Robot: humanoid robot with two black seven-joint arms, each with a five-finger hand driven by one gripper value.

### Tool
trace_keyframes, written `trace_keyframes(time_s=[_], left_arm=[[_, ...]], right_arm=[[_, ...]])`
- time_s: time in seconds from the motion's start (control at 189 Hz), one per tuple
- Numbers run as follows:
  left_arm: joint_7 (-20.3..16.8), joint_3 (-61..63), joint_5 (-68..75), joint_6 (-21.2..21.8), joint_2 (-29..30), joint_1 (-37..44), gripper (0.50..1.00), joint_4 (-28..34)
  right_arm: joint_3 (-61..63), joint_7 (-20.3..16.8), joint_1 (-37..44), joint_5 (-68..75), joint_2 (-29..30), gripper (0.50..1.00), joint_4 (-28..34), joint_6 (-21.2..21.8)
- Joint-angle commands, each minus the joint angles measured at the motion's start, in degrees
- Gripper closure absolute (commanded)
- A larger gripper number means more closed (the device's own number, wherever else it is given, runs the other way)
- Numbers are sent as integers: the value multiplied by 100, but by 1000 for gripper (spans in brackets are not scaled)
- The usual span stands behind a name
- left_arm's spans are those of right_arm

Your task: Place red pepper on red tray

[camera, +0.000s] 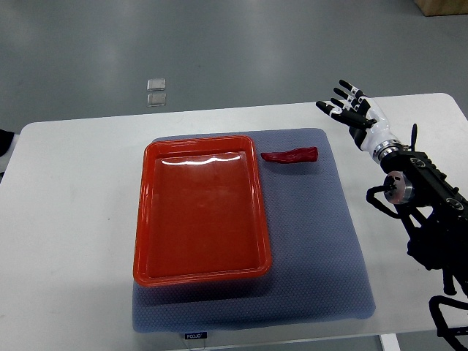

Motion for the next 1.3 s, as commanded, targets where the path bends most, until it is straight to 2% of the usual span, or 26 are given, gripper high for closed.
trace_keyframes(time_s=[0.0,1.294], left_arm=[[0,-14,0,-1,0,0,500,0],[-9,-23,-18,8,0,9,500,9]], right_arm=[[-9,1,1,0,0,587,0,9],[9,63,71,35,-79,587,-17,9]])
